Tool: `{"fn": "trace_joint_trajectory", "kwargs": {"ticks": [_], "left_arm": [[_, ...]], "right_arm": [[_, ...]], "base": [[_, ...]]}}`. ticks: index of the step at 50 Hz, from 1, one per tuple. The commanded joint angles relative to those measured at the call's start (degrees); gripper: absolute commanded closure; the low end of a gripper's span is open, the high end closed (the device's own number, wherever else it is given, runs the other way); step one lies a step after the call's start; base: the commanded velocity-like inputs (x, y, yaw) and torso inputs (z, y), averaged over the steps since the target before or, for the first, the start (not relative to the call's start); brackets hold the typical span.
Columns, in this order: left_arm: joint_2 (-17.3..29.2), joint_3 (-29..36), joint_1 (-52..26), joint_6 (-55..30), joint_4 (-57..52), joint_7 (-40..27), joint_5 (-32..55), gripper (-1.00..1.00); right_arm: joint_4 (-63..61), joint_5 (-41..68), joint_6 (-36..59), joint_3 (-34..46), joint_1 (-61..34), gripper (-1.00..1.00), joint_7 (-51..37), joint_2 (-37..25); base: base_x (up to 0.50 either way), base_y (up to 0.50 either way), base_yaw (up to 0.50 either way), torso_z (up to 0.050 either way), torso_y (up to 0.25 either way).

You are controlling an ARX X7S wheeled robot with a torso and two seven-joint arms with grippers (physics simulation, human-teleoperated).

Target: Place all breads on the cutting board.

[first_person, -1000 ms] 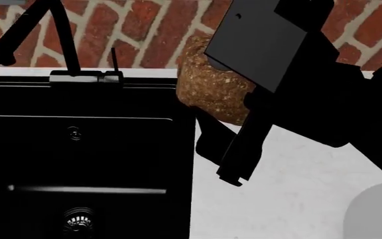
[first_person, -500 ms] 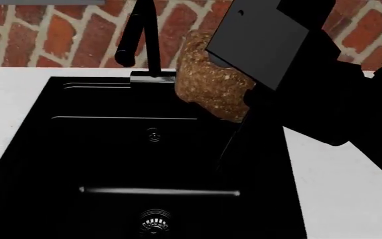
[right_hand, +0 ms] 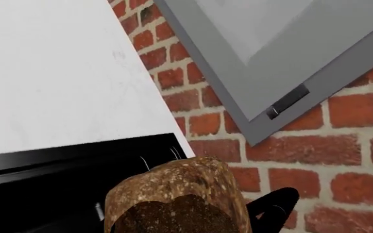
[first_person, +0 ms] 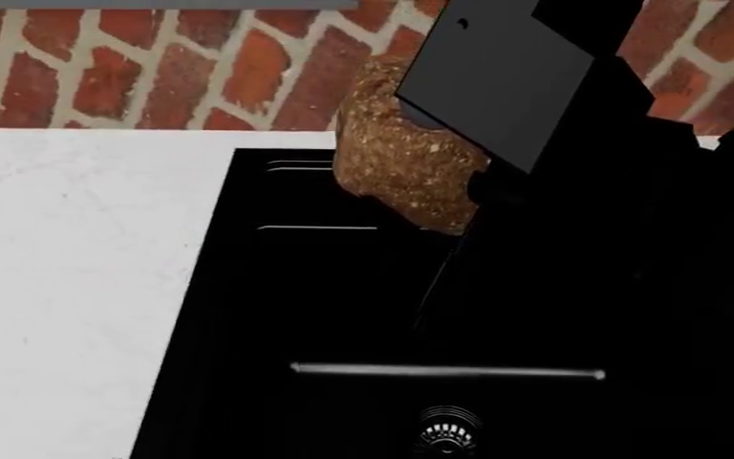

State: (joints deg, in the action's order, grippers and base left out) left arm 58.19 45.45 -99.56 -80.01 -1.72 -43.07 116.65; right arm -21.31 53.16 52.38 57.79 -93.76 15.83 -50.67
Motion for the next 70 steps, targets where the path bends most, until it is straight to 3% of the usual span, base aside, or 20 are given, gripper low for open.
{"fn": "trace_joint_trajectory", "kwargs": {"ticks": [1, 70], "left_arm": [[-0.02, 0.43, -0.79, 0.48, 0.33, -0.65, 0.27, 1.00], [-0.21, 1.77, -1.77, 1.80, 0.71, 1.76, -2.58, 1.00]], "right_arm": [[-0.17, -1.58, -0.39, 0.10, -0.31, 1.00, 1.32, -0.14], [-0.36, -2.09, -1.63, 0.20, 1.04, 1.00, 1.22, 0.19]], "base": [[0.00, 0.50, 0.00, 0.000, 0.010], [0.00, 0.50, 0.00, 0.000, 0.000]]}}
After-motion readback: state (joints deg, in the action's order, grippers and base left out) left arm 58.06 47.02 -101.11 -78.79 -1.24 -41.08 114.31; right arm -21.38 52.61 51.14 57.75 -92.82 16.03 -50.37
